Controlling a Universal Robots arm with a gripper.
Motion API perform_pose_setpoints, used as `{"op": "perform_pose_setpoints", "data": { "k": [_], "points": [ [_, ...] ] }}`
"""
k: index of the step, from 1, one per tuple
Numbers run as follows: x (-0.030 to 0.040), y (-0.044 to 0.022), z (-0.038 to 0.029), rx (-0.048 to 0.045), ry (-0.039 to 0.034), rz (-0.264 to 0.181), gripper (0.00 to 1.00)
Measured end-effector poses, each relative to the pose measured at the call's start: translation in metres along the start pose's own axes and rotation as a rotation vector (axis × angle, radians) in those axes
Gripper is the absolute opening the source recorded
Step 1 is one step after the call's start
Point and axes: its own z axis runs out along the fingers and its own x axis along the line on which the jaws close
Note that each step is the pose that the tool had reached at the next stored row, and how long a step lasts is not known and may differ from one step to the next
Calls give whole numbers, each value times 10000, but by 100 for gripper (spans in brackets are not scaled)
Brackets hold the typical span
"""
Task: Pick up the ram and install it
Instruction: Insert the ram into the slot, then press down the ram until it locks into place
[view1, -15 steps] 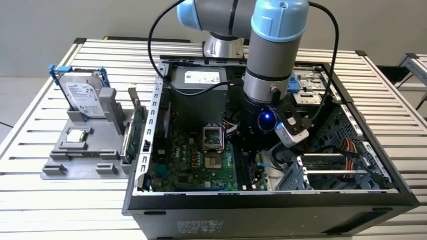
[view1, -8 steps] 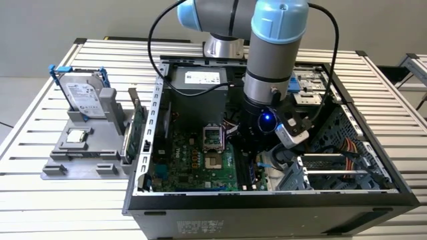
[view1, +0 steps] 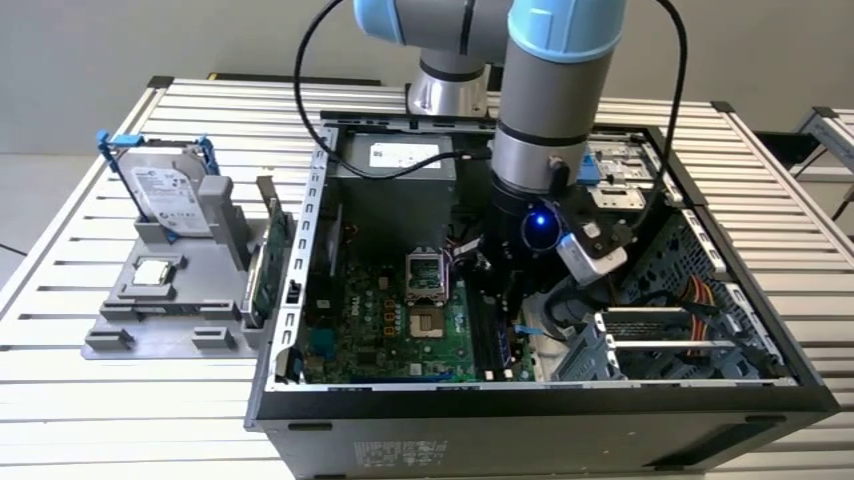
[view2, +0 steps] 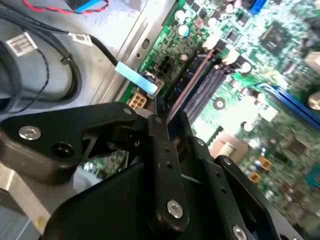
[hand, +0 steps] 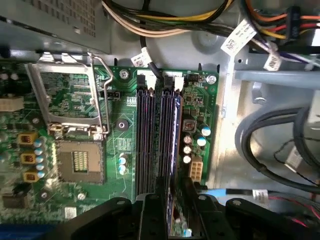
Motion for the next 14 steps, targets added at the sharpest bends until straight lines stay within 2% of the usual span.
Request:
{"op": "perform_pose_setpoints", "data": {
  "k": [6,8,9,14],
  "points": [
    [-7,-54,-264,0,-1,-1,100],
    [-8,-57,-278,-18,-3,-1,100],
    [-8,-57,-279,-19,-3,-1,0],
    [-7,-59,-285,-17,-2,0,0]
  ]
}}
